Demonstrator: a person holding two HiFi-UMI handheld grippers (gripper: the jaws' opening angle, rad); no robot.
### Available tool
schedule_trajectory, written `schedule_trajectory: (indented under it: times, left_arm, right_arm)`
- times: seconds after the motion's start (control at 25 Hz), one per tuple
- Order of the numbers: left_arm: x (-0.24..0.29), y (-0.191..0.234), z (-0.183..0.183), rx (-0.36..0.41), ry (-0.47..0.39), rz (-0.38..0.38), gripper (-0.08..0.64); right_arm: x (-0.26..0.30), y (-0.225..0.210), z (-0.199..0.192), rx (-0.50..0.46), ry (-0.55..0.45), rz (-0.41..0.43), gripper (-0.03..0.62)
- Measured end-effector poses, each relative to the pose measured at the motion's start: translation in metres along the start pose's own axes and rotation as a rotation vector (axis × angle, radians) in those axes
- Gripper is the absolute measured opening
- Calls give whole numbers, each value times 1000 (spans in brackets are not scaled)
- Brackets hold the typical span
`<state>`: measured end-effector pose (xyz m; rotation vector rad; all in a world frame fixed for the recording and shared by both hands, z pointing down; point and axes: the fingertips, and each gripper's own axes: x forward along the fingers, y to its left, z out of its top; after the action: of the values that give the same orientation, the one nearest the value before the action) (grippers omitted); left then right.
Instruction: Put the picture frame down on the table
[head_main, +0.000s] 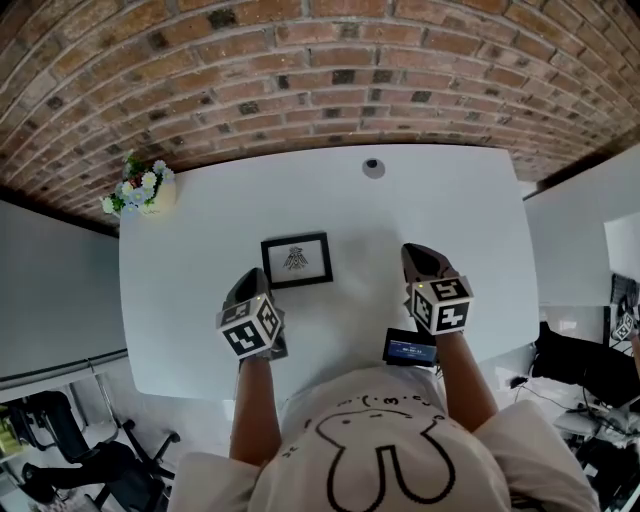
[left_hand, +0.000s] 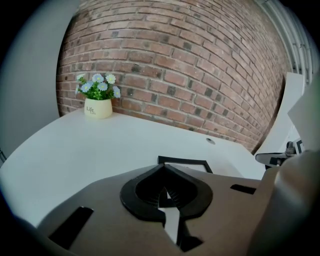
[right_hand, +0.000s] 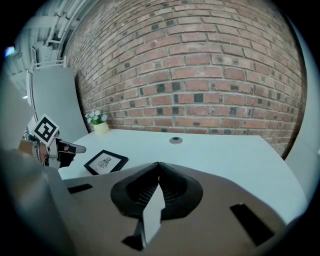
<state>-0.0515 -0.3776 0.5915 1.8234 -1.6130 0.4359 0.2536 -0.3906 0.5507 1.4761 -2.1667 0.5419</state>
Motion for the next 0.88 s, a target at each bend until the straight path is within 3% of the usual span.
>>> schedule_trajectory:
  times: [0.52,0.88]
  left_arm:
    - [-41,-17,29,85,-160,-46,11]
    - [-75,-26,78,158,-363,-76,11]
  right_arm:
    - [-39,10,28,-59,-137,-39,17]
    - [-75,7,88,-110,-375,-79,17]
